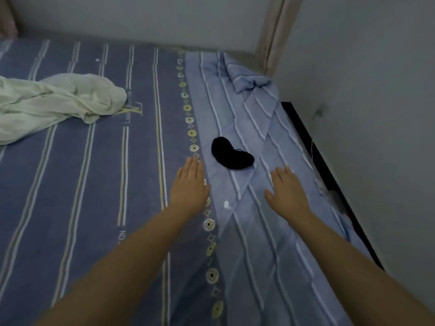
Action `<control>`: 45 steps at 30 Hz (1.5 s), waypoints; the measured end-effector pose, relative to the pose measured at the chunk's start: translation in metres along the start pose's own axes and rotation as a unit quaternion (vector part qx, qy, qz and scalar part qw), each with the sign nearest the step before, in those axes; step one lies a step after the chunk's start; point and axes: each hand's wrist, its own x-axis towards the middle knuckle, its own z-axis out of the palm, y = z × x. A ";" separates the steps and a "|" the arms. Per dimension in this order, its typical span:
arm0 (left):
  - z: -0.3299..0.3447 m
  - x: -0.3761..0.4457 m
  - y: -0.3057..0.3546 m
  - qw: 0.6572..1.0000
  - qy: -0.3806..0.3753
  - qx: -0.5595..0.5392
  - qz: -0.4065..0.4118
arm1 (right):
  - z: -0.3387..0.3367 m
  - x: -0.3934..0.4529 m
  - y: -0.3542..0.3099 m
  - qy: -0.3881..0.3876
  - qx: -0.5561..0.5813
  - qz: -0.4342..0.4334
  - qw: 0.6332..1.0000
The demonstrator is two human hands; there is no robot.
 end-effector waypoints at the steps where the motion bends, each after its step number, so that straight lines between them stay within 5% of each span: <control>1: 0.016 0.022 0.003 1.000 -0.012 -0.009 -0.015 | 0.011 0.023 0.009 -0.005 0.000 -0.024 1.000; 10: 0.172 0.130 -0.016 0.986 -0.086 -0.045 -0.136 | 0.148 0.183 0.063 -0.085 -0.040 -0.098 0.991; 13: 0.215 0.131 -0.026 0.986 -0.044 -0.057 -0.152 | 0.185 0.211 0.066 -0.088 -0.047 -0.098 0.990; 19: 0.225 0.130 -0.028 0.987 0.026 -0.061 -0.147 | 0.198 0.230 0.088 0.022 0.076 -0.181 0.980; 24: 0.183 0.128 0.011 0.948 0.090 -0.271 -0.138 | 0.158 0.192 0.092 -0.036 0.161 -0.327 0.931; 27: 0.163 0.120 0.037 0.956 0.060 -0.277 -0.073 | 0.138 0.164 0.088 -0.072 0.191 -0.351 0.914; 34: 0.081 0.085 0.059 0.922 0.099 -0.334 -0.169 | 0.079 0.135 0.098 -0.166 0.213 -0.292 0.918; 39: -0.017 0.055 0.073 0.864 0.083 -0.464 -0.176 | -0.014 0.126 0.109 -0.095 0.392 -0.196 0.894; 42: -0.077 0.047 0.087 0.914 -0.043 -0.386 -0.116 | -0.078 0.123 0.103 -0.104 0.565 -0.142 0.806; 45: -0.135 0.046 0.112 0.968 -0.087 -0.232 -0.039 | -0.135 0.112 0.092 -0.131 0.548 -0.208 0.799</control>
